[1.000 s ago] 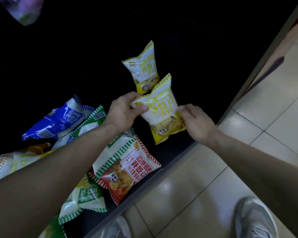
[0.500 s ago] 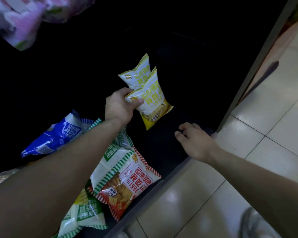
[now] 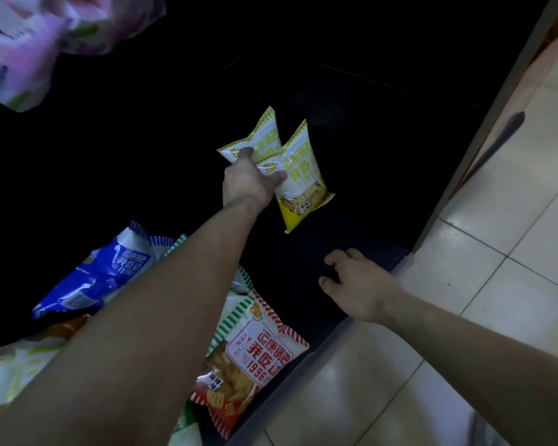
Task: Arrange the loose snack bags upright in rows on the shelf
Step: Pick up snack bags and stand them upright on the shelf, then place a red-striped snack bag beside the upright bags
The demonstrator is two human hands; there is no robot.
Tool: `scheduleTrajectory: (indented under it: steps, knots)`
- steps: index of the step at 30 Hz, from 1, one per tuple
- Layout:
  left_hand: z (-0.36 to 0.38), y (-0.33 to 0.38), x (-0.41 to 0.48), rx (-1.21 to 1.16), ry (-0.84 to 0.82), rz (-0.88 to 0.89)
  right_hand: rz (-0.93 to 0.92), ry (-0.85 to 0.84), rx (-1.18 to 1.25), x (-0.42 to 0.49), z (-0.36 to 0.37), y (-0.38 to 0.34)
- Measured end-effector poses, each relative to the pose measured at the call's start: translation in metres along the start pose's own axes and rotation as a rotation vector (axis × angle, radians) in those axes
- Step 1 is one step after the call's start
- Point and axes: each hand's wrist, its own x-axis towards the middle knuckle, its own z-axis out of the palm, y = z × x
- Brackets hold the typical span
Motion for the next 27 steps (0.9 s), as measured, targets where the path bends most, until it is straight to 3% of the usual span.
scheduleTrajectory:
  steps: [3,7,12,17,22,27]
  knots:
    - [-0.033,-0.019,-0.024,0.113,-0.031,0.122,-0.041,-0.027,0.031,-0.005,0.004,-0.018]
    - [-0.092,-0.072,-0.094,0.275,-0.252,0.244,-0.149,-0.164,0.059,-0.023,0.017,-0.048]
    - [-0.132,-0.133,-0.172,0.456,-0.243,0.286,-0.147,-0.319,0.004,-0.036,0.044,-0.069]
    - [-0.132,-0.152,-0.183,0.612,-0.364,0.379,-0.136,-0.267,0.022,-0.037,0.062,-0.073]
    - [-0.129,-0.156,-0.173,0.611,-0.344,0.411,-0.134,-0.276,0.082,-0.035,0.049,-0.068]
    - [-0.121,-0.156,-0.167,0.607,-0.330,0.430,-0.091,-0.157,0.126,-0.042,0.019,-0.066]
